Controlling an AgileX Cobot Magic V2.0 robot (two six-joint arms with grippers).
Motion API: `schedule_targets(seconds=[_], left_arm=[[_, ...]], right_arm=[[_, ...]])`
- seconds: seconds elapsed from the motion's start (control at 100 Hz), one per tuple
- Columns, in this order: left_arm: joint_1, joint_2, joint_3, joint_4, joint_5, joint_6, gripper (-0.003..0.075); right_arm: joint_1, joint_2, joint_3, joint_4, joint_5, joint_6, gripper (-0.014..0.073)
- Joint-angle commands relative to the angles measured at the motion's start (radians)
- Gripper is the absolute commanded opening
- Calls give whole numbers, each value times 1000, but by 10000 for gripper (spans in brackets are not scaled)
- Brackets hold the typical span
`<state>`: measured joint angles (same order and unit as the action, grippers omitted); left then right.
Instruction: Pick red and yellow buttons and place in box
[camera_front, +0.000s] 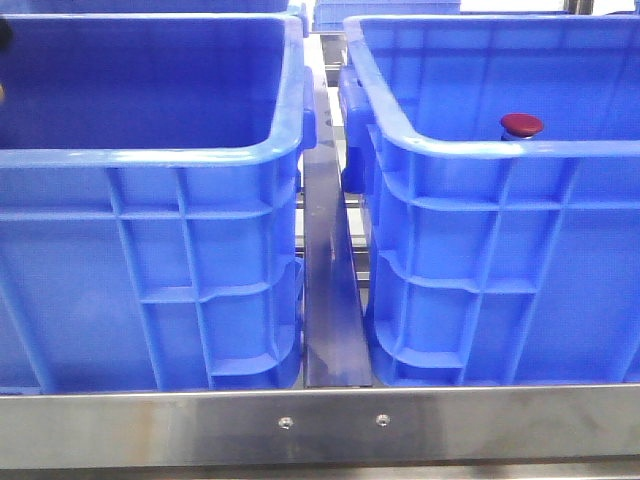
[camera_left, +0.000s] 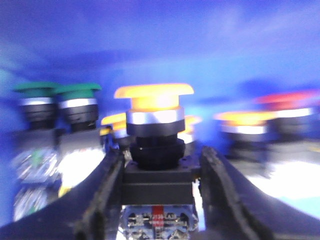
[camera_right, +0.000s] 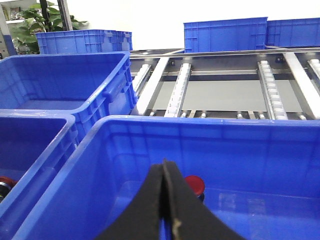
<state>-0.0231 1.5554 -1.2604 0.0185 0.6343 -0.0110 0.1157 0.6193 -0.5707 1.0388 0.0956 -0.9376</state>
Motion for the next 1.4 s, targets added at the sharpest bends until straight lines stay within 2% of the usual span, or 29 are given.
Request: schedule_targets(seconds=[0.0,0.16,0.34,0.54,0.72,0.77,0.84,1.01,1.08,1.24,1.39], left_arm=[[-28,-129,20,-18,-38,0,-19],[-109,-297,128,-18,-40,0,-19],[-251,-489,223,-18,-38,0,-19],[-411,-613,236,-59,-15,0,-19],[-536,-641,236,-70,4,0,-19],[-567,-641,236,-70,10,0,-19],[-594,-638,236,-70,13,0,-19],[-618,-636,236,-70,13,0,-19],[-618,-636,236,-68,13,0,-19],[-618,-636,236,-68,13,0,-19],[-618,-633,236,-68,13,0,-19]], right_arm=[[-5,-2,-27,5,-31,-12,-68],[-5,-2,-27,5,-31,-12,-68],[-5,-2,-27,5,-18,-12,-68],[-5,-2,-27,5,19,-12,-68],[-5,1,-27,5,32,-12,-58],[-5,1,-27,5,44,-12,-25],[-5,1,-27,5,70,-12,68],[-5,1,-27,19,121,-12,422],[-5,1,-27,64,141,-12,512],[-5,24,-51,234,274,-12,535],[-5,152,-137,349,567,-12,535]])
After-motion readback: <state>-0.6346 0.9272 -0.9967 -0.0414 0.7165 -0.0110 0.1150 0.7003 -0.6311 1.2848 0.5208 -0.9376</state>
